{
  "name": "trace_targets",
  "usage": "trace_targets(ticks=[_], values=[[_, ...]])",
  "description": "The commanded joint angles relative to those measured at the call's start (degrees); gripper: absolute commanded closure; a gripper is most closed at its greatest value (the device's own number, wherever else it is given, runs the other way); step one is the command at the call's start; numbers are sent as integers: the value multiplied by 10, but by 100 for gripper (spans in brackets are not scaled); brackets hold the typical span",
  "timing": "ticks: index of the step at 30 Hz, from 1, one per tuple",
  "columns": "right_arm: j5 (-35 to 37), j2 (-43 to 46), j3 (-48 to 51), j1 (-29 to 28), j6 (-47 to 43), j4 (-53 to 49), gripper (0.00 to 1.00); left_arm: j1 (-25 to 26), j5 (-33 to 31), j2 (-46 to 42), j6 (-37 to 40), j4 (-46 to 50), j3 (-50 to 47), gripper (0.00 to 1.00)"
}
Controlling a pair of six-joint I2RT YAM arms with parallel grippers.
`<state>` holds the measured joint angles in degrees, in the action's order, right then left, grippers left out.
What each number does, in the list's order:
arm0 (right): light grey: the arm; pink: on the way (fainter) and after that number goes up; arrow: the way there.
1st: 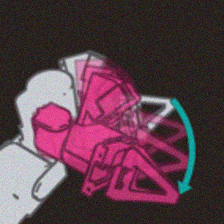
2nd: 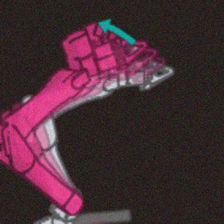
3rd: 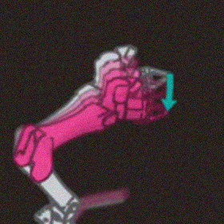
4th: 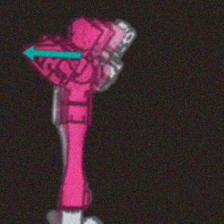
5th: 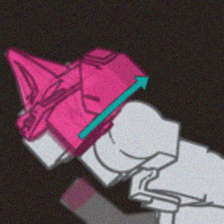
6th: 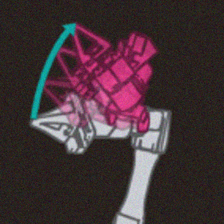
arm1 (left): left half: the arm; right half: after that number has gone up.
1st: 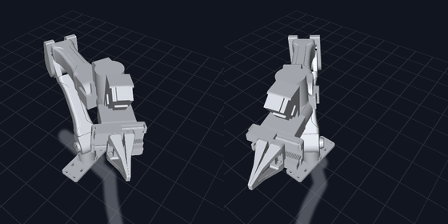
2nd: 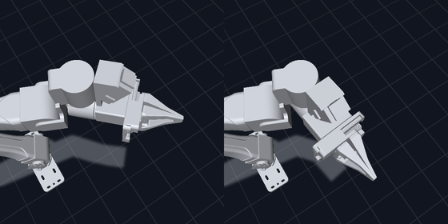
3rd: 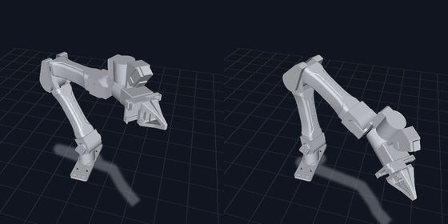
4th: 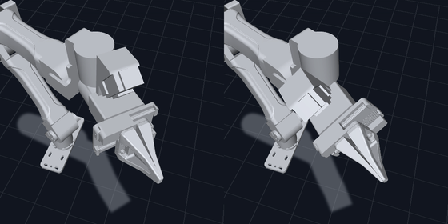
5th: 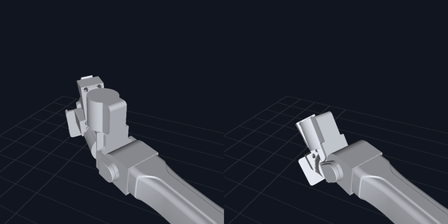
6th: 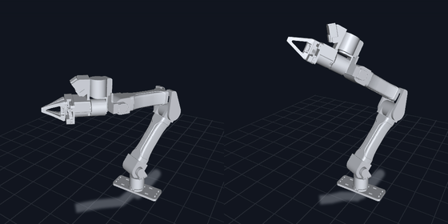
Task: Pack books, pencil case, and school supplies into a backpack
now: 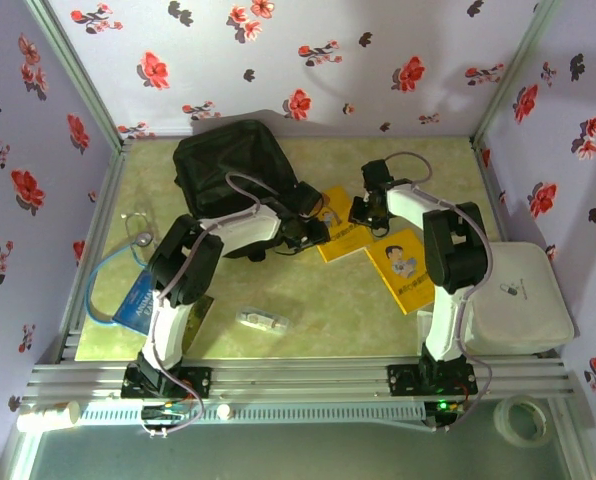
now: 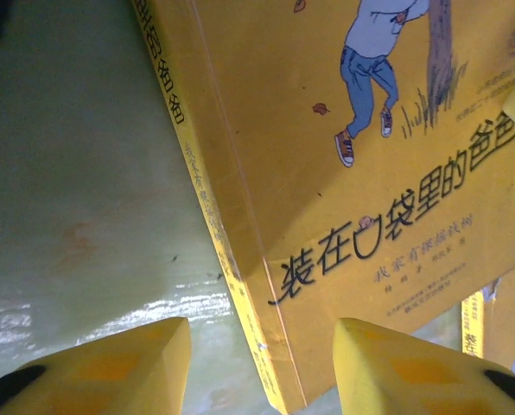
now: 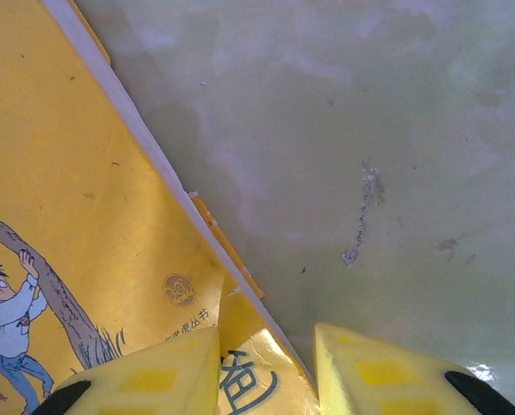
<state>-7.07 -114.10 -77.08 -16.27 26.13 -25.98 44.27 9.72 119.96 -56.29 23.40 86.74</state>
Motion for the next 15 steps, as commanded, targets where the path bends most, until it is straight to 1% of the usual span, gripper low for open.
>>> trace_targets(ticks=[1,5,8,12,15], values=[[-4,-1,21,7,12,-13,69,4,13,18,-14,-17,19,54],[-9,-1,25,10,18,-8,69,4,13,37,-26,-18,25,60],[-14,-1,28,10,22,-4,70,4,20,46,-35,-38,24,65],[-23,1,34,10,29,1,72,4,20,53,-39,-45,26,66],[-34,2,44,10,39,12,72,4,27,59,-39,-54,31,65]])
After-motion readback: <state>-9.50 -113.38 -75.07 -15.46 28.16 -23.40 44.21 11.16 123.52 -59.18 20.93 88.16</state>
